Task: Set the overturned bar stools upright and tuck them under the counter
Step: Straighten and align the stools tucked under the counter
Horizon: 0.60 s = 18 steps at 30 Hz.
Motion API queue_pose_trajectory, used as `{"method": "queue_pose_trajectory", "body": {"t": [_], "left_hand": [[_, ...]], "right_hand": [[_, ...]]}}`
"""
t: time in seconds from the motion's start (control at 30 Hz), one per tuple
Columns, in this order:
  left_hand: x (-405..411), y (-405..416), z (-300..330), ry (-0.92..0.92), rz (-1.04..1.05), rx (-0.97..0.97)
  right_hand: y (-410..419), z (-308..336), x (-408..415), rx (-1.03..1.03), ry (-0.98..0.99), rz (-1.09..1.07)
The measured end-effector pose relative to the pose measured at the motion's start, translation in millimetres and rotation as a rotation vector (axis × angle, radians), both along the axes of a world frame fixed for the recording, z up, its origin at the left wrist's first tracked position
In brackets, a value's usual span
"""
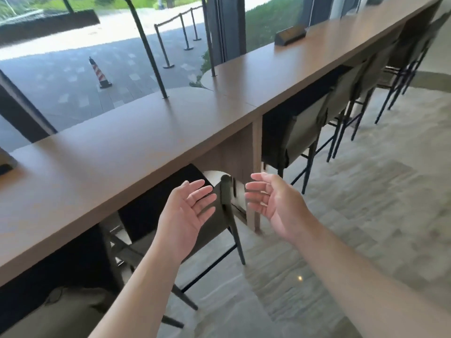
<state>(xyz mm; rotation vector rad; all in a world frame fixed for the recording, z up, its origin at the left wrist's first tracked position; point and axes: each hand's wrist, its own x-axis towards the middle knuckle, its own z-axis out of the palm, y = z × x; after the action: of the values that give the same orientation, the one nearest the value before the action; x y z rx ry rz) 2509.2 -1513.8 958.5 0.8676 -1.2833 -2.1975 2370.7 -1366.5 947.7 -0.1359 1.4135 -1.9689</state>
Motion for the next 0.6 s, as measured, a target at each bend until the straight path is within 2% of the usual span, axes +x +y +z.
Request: {"method": "queue_pose_trajectory", "body": {"t": [0.37, 0.6], "left_hand": [[-203, 160, 36, 0.039, -0.230, -0.068], [-291, 210, 47, 0.028, -0.343, -0.103]], "right_hand": [[186, 24, -177, -0.127, -0.012, -0.228], [254, 29, -243, -0.184, -0.003, -0.337]]}}
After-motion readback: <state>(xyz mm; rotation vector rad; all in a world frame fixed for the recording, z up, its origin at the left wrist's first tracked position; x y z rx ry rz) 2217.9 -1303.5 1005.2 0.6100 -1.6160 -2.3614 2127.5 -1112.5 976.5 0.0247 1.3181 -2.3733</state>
